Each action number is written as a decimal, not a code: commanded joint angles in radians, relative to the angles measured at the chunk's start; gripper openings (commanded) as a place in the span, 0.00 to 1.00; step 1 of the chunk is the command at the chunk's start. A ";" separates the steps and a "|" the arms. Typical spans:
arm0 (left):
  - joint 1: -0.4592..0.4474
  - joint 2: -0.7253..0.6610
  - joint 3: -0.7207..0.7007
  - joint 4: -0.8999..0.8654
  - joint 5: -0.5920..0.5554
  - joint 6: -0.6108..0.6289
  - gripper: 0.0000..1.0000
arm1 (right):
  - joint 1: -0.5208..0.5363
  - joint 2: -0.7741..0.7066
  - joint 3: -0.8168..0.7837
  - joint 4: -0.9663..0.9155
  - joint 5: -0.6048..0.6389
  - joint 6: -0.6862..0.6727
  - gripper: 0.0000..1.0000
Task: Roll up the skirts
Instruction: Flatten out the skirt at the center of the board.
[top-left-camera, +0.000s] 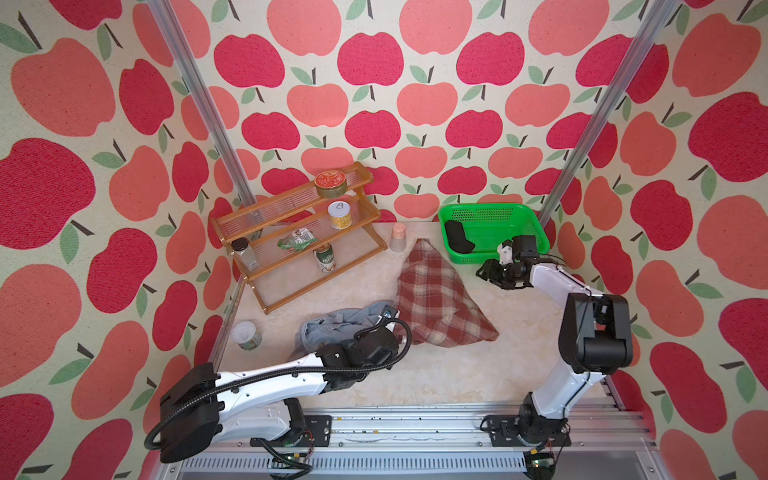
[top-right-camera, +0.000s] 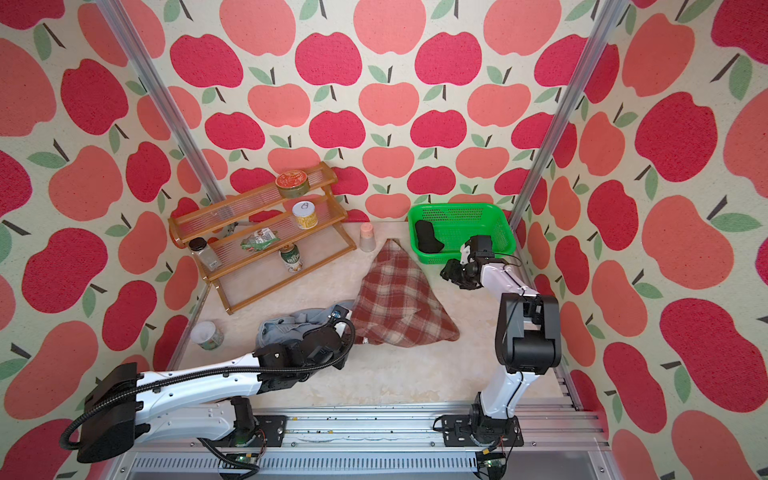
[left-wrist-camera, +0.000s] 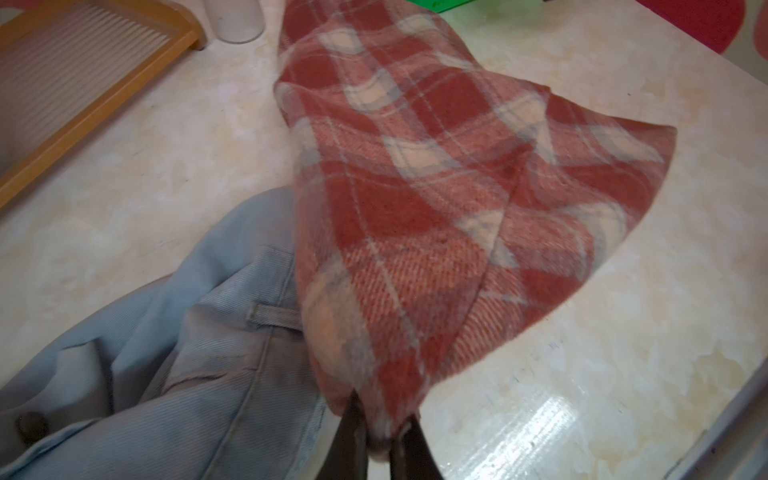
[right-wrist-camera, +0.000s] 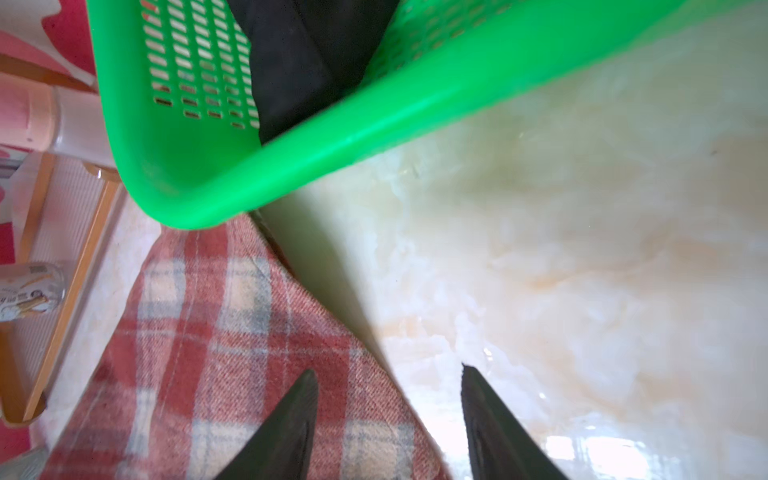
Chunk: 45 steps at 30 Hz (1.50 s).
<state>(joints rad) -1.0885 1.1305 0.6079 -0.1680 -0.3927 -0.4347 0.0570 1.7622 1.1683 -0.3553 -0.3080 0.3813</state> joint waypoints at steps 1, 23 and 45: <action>0.034 0.016 -0.036 -0.085 -0.029 -0.077 0.13 | 0.010 0.018 -0.055 0.038 -0.114 -0.018 0.58; 0.188 0.038 -0.060 -0.048 0.057 -0.054 0.16 | 0.076 -0.143 -0.430 0.129 -0.095 0.013 0.57; 0.204 0.037 -0.034 -0.048 0.043 -0.024 0.17 | 0.107 -0.398 -0.477 0.183 -0.094 0.096 0.00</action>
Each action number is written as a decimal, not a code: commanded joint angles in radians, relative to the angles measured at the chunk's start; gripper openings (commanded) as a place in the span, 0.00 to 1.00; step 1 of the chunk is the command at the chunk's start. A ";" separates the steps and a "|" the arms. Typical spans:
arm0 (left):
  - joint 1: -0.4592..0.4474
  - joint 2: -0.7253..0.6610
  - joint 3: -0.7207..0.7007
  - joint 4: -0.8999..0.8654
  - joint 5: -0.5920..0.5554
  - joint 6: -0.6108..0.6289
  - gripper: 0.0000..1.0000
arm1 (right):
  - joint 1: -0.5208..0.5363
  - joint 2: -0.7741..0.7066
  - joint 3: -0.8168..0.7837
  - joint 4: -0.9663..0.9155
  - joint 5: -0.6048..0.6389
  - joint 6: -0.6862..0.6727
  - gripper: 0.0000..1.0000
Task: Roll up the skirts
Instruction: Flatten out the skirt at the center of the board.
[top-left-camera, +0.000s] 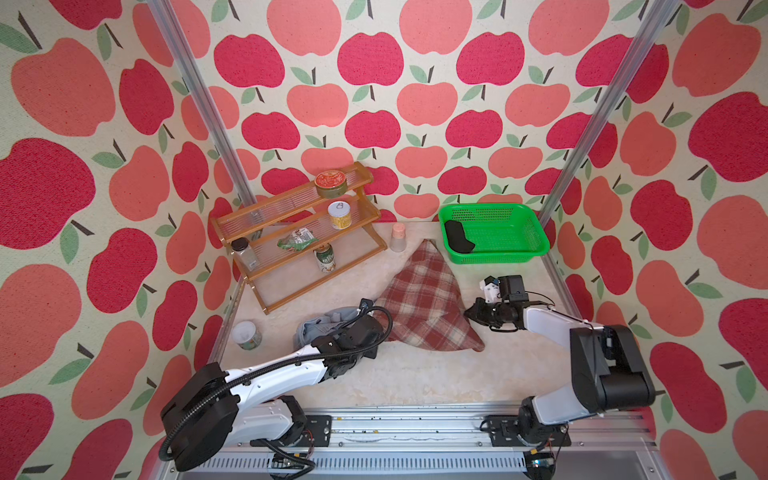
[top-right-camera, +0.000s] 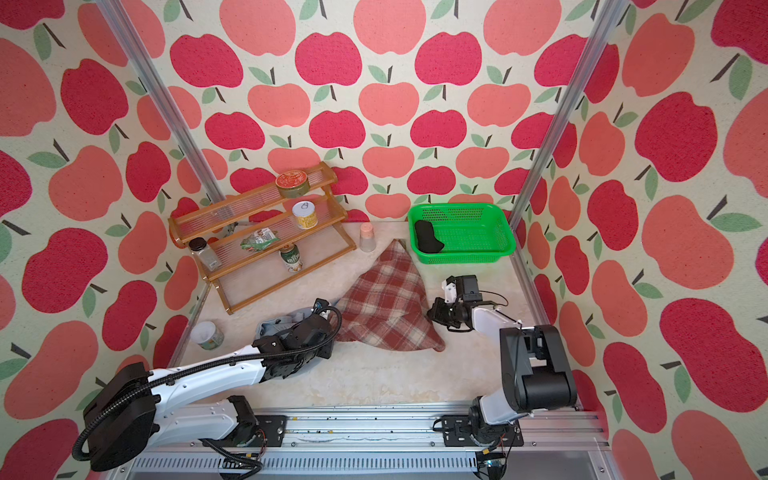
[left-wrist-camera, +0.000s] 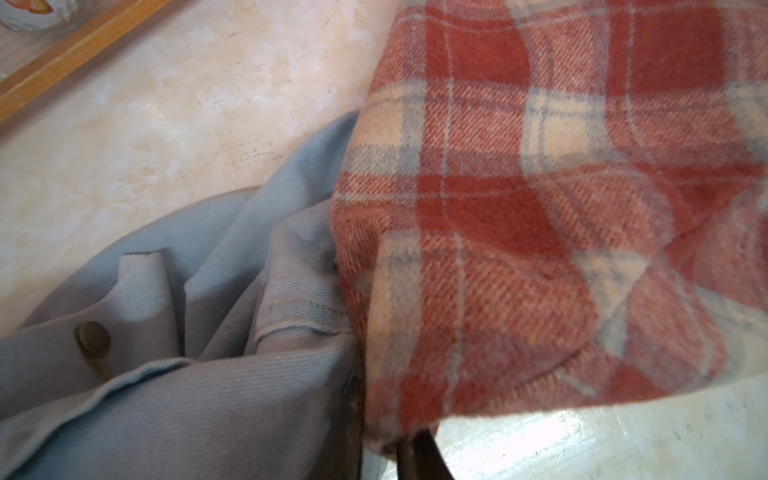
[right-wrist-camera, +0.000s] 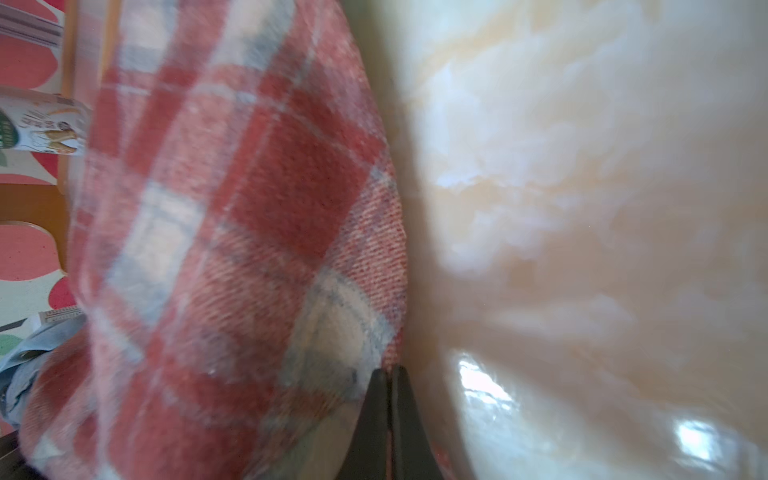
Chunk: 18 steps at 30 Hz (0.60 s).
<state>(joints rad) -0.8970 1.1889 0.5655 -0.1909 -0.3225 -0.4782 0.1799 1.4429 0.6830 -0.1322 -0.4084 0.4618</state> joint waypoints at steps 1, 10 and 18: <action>0.014 -0.025 0.010 -0.025 -0.029 0.024 0.17 | -0.019 -0.108 0.016 -0.049 0.001 0.016 0.00; 0.020 -0.050 0.049 -0.051 -0.058 0.062 0.17 | -0.042 -0.217 0.107 -0.159 -0.021 -0.003 0.00; 0.026 -0.162 0.127 -0.056 -0.138 0.215 0.17 | -0.117 -0.303 0.225 -0.155 -0.085 0.029 0.00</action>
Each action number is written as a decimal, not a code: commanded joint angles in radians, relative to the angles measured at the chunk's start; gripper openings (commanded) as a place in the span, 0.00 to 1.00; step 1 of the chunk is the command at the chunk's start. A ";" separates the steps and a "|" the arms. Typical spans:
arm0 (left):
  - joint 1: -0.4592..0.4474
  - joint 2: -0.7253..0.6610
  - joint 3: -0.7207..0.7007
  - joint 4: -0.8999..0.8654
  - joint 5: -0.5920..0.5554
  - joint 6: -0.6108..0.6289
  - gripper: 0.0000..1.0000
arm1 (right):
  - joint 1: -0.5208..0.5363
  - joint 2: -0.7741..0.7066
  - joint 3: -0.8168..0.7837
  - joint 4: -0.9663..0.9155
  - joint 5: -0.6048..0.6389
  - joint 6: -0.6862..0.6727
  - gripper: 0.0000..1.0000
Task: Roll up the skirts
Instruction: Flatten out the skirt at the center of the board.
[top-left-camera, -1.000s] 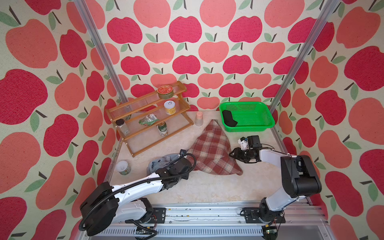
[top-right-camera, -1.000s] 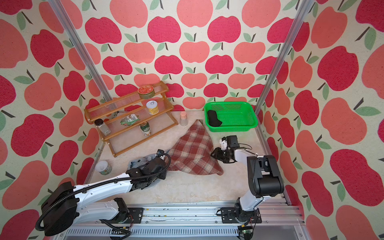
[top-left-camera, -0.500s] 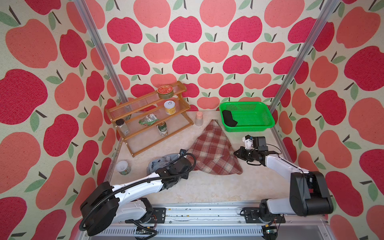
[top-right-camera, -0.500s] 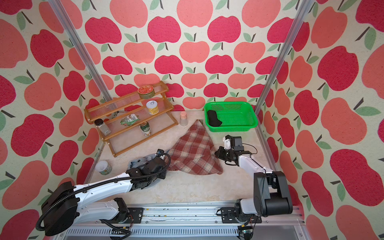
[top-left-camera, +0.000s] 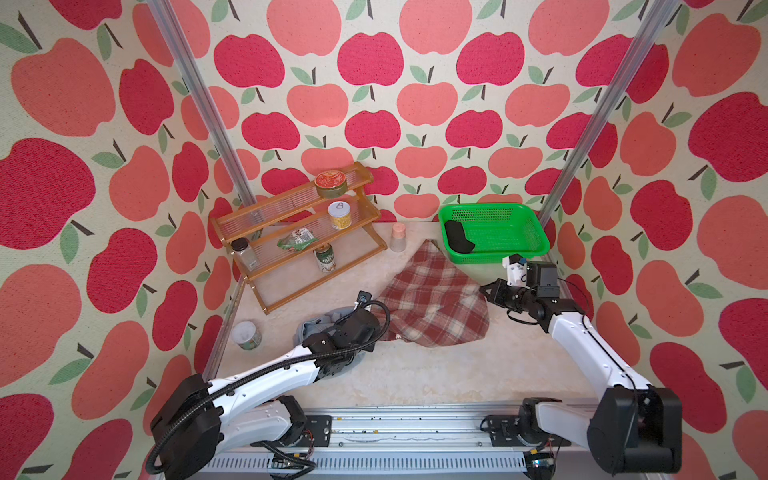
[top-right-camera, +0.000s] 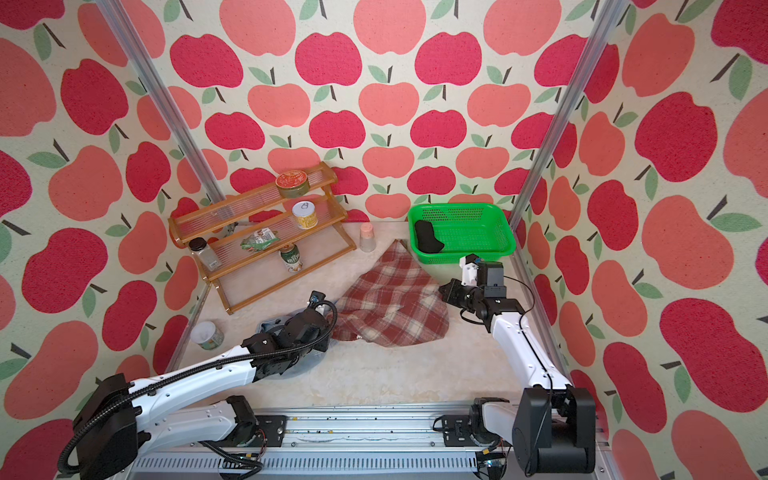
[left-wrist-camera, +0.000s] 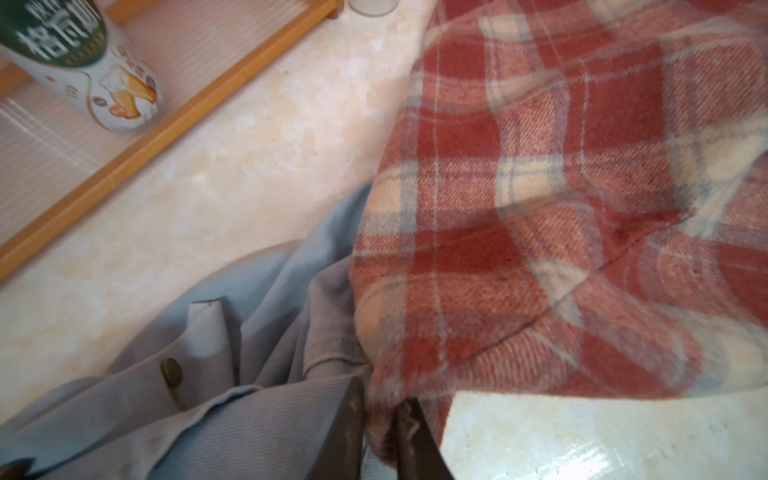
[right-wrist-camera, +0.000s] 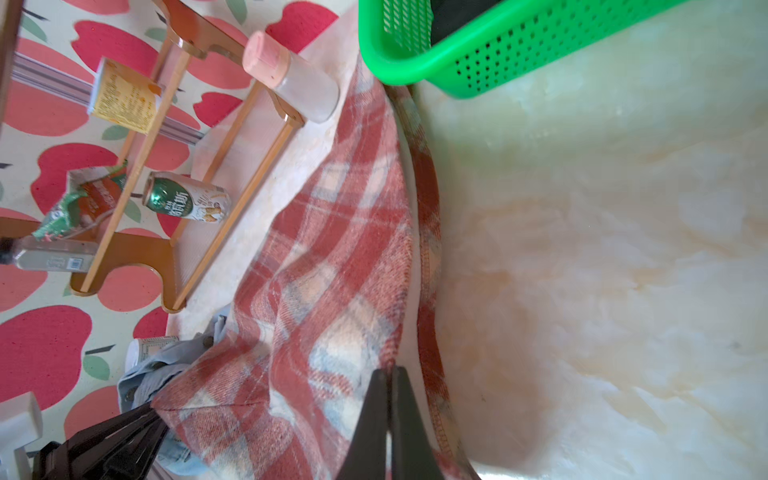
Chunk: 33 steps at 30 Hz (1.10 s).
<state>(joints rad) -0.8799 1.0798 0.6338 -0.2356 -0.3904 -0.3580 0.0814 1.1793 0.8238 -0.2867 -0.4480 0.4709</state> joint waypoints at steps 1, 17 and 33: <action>0.009 -0.068 0.079 -0.002 -0.069 0.132 0.17 | -0.023 -0.040 0.123 -0.009 -0.050 0.021 0.00; -0.271 0.147 0.396 -0.012 0.112 0.450 0.42 | -0.059 0.086 0.542 -0.095 -0.119 0.057 0.00; -0.382 0.582 0.546 0.071 0.201 0.275 0.71 | -0.046 0.134 0.462 -0.069 -0.044 0.036 0.00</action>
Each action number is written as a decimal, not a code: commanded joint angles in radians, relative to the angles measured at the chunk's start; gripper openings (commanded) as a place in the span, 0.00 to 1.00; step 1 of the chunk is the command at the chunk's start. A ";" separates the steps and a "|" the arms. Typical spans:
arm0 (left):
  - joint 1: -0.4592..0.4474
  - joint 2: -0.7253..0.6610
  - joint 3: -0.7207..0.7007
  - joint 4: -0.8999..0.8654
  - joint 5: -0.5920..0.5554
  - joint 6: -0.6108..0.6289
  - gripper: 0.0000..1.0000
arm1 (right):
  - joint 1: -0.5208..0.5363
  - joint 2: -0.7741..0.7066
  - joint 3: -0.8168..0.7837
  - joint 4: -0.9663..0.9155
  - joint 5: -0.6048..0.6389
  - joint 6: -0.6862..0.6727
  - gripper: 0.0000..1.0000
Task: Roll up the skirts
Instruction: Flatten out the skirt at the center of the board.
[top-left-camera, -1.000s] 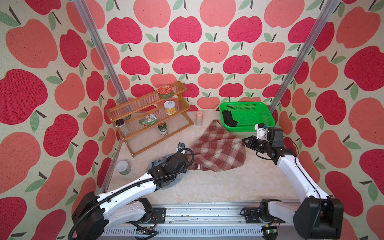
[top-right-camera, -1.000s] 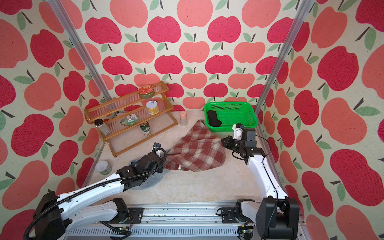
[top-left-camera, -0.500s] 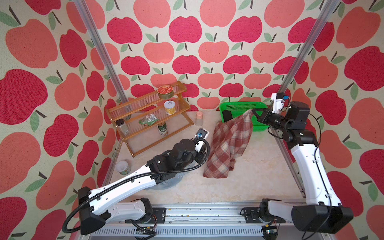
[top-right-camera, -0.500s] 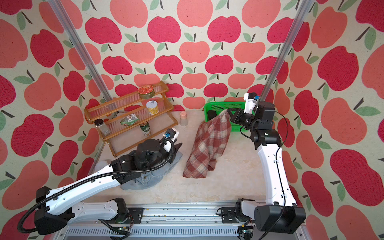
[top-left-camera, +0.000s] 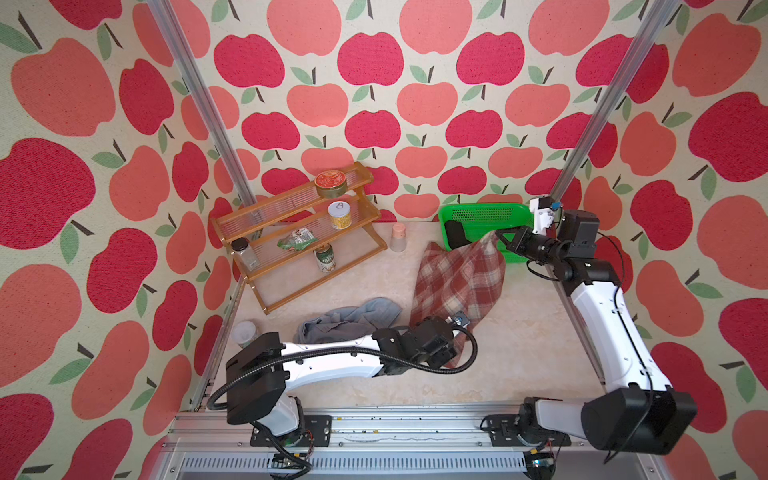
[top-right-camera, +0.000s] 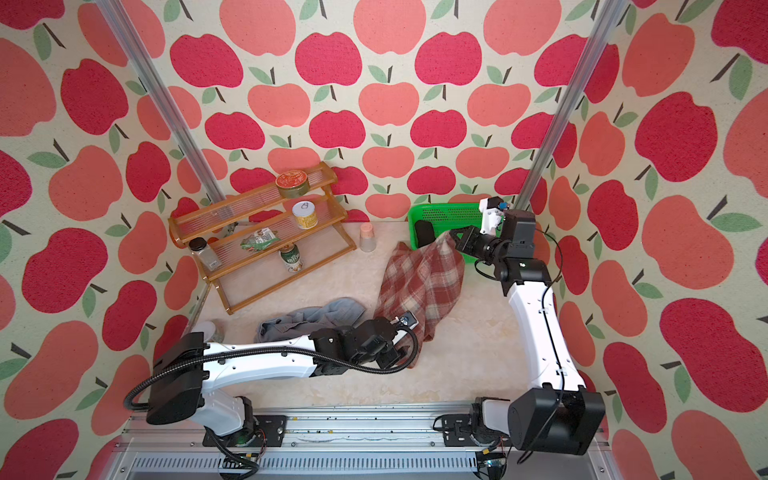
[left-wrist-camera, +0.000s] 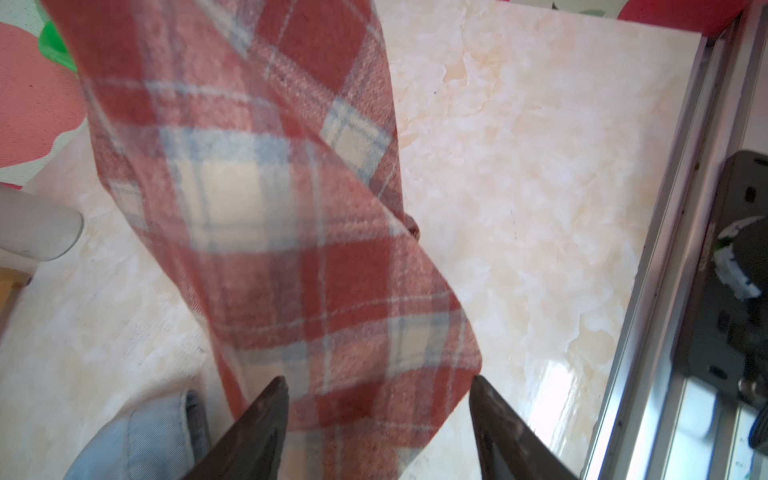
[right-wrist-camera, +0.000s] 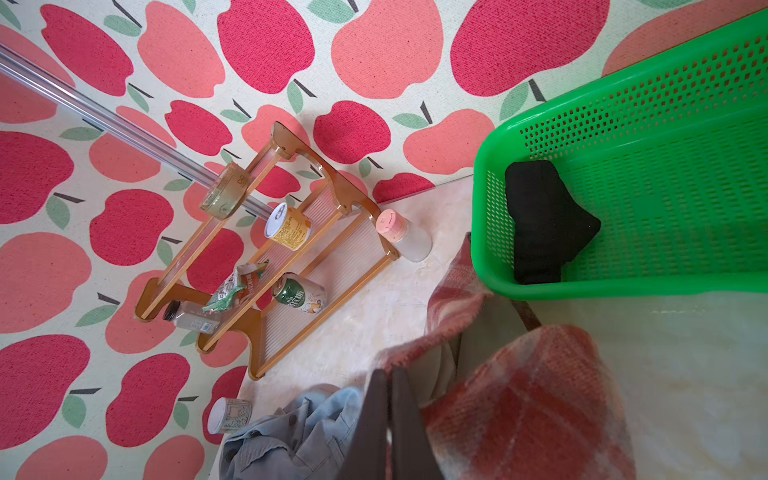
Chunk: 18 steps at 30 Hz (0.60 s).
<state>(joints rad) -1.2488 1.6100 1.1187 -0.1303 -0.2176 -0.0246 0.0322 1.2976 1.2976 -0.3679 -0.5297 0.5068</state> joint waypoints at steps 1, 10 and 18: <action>-0.014 0.079 0.077 -0.039 0.031 -0.077 0.71 | 0.003 0.024 -0.007 0.001 0.057 -0.007 0.00; -0.024 0.253 0.202 -0.114 0.054 -0.163 0.74 | -0.016 0.097 0.000 0.023 0.091 0.005 0.00; -0.027 0.360 0.258 -0.196 0.051 -0.245 0.73 | -0.023 0.152 0.002 0.067 0.068 0.024 0.00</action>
<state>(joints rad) -1.2686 1.9472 1.3552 -0.2523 -0.1669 -0.2142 0.0162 1.4460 1.2953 -0.3450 -0.4538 0.5087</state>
